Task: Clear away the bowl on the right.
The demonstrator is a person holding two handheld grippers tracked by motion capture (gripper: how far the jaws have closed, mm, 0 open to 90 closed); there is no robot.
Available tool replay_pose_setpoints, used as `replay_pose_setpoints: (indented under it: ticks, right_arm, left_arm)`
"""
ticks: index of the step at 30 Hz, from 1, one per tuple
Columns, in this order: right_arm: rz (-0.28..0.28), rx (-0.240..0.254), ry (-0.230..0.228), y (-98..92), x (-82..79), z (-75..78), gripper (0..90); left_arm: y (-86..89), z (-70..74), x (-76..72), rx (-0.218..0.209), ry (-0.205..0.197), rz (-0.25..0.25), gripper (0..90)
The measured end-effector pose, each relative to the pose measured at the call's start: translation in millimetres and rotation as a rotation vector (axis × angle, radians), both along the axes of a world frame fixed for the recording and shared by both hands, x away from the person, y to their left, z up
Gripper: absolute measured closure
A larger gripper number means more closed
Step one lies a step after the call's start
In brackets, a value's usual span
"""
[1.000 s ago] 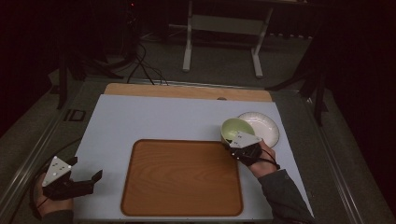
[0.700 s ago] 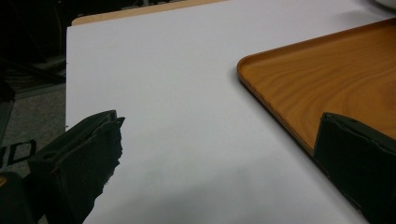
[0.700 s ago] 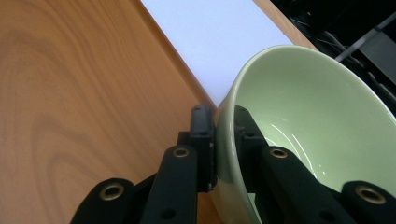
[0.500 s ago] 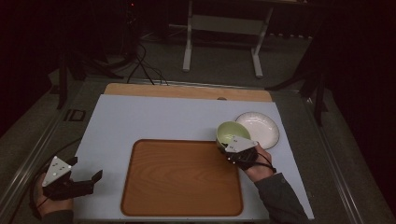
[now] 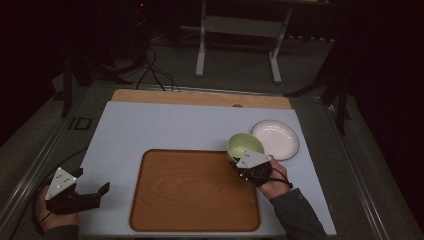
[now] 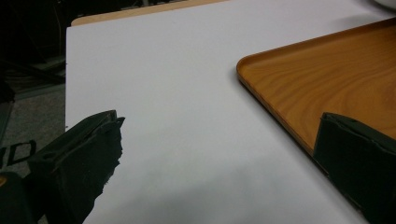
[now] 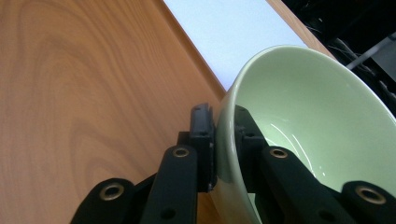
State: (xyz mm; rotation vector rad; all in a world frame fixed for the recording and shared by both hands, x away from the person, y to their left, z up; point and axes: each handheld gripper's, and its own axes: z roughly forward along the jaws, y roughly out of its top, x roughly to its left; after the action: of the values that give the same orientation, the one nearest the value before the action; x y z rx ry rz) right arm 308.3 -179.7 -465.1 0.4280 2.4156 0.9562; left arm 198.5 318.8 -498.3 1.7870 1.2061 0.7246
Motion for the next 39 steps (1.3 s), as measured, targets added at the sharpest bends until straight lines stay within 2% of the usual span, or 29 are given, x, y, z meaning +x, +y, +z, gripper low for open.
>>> replay_pose_setpoints:
  ticks: [39]
  right_arm:
    - [0.105, 0.005, 0.014, 30.3, -26.3, -7.1, 81.6]
  left_arm:
    - [0.1, 0.0, -0.1, 0.001, -0.001, -0.001, 1.1]
